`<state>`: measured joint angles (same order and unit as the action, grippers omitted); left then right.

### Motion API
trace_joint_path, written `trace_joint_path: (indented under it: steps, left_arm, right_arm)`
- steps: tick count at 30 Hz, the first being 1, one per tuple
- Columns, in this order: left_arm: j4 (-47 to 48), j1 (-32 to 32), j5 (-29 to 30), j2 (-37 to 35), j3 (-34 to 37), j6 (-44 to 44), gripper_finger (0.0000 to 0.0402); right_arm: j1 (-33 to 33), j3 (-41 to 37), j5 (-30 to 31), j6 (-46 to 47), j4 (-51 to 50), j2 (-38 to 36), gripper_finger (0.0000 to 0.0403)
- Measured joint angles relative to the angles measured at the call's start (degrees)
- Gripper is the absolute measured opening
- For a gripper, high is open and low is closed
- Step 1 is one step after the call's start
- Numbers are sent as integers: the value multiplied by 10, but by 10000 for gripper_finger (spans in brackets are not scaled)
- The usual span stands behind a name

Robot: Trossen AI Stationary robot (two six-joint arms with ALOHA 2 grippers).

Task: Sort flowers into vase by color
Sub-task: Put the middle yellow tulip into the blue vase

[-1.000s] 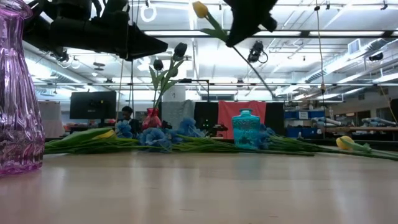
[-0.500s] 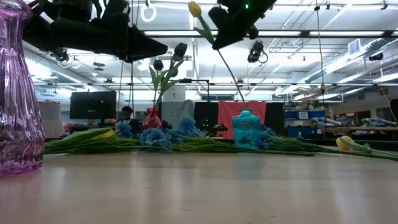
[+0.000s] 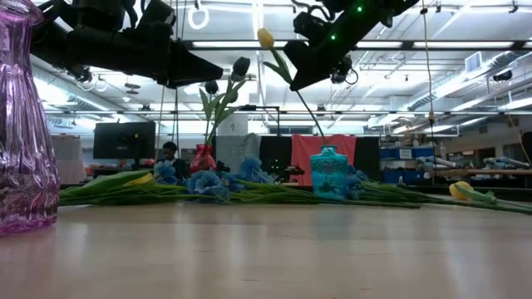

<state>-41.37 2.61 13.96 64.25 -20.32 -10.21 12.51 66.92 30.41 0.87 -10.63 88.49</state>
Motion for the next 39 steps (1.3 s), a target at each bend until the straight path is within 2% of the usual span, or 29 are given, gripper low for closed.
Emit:
trace_joint_path:
  steps: [8,14,19,24,29,34,39]
  left_arm:
    - [6,0,15,0,0,4,153]
    - [12,0,16,0,0,13,153]
    - [15,0,15,-2,0,15,153]
    - [12,0,15,-2,0,15,153]
    - [10,0,15,-2,0,15,153]
    - [5,0,15,-2,0,15,153]
    - [5,0,15,-2,0,14,152]
  right_arm:
    - [-26,-2,2,29,-40,0,34]
    - [-50,-33,43,41,-18,-12,34]
    - [-54,-105,39,52,66,-67,34]
    - [-55,-218,23,51,220,-114,34]
    - [-51,-314,12,50,355,-124,34]
    - [-45,-365,-1,52,435,-120,34]
    - [-45,-374,-1,52,451,-116,38]
